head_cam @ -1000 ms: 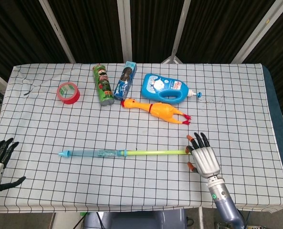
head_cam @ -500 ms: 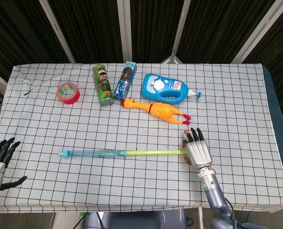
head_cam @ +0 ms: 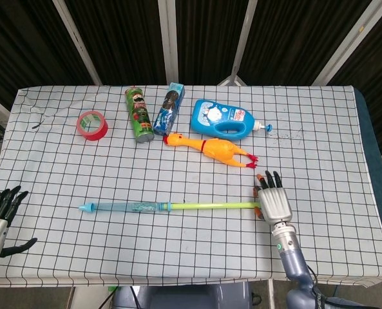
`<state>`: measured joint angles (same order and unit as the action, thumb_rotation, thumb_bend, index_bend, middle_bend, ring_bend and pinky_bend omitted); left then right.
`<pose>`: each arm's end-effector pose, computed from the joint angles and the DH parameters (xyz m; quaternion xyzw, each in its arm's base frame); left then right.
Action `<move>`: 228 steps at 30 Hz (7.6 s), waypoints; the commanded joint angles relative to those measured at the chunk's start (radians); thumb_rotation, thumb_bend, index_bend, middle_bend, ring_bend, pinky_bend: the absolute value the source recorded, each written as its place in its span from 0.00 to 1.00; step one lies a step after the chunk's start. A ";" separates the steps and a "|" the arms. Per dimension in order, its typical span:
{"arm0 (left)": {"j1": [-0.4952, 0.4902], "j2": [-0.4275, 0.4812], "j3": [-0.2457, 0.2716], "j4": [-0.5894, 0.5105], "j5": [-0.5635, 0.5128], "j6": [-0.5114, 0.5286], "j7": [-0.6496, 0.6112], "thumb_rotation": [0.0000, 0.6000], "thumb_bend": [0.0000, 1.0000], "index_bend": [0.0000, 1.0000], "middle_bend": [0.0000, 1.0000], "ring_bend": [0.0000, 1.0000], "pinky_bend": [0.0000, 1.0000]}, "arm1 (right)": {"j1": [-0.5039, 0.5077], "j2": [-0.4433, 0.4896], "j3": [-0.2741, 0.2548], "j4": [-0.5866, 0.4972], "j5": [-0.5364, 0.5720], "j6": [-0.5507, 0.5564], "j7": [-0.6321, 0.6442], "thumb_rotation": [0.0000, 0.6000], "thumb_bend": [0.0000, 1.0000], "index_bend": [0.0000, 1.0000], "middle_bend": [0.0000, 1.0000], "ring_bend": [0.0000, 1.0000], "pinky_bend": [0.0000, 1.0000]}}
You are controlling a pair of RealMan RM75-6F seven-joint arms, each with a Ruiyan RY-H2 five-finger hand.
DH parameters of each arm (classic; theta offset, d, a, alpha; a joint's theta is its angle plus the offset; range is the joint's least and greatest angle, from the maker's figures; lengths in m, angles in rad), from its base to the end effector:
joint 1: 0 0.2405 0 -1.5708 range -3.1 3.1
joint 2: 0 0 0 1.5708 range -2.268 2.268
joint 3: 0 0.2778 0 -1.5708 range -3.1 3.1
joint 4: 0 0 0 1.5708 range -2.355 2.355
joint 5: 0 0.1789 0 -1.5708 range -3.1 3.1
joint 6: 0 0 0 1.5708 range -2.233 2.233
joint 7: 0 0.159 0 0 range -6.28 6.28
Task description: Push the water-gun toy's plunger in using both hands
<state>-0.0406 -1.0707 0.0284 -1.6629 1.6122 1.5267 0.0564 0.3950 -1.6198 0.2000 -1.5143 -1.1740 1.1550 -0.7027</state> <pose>-0.3071 0.1660 0.1966 -0.6347 -0.3714 -0.3696 0.5679 -0.2422 -0.2950 0.0156 0.6999 -0.3512 0.2849 0.5529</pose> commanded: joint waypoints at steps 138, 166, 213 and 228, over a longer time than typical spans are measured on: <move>-0.476 -0.346 -0.126 -0.133 -0.640 -0.279 0.724 1.00 0.49 0.54 0.56 0.09 0.00 | 0.052 0.111 -0.085 -0.252 0.056 0.137 -0.091 1.00 0.48 0.66 0.20 0.00 0.00; -0.526 -0.386 -0.116 -0.225 -0.595 -0.257 0.816 1.00 0.49 0.54 0.56 0.09 0.00 | 0.078 0.087 -0.098 -0.338 0.036 0.155 -0.145 1.00 0.48 0.66 0.20 0.00 0.00; -0.562 -0.462 -0.113 -0.227 -0.640 -0.226 0.849 1.00 0.49 0.53 0.56 0.09 0.00 | 0.118 -0.004 -0.101 -0.398 0.055 0.182 -0.242 1.00 0.48 0.67 0.20 0.00 0.00; -0.567 -0.470 -0.104 -0.232 -0.635 -0.221 0.849 1.00 0.49 0.52 0.55 0.09 0.00 | 0.119 -0.014 -0.108 -0.383 0.058 0.184 -0.232 1.00 0.48 0.67 0.20 0.00 0.00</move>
<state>-0.6074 -1.5413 -0.0763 -1.8944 0.9773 1.3052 0.9051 0.5139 -1.6343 0.0920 -1.8968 -1.1154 1.3393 -0.9339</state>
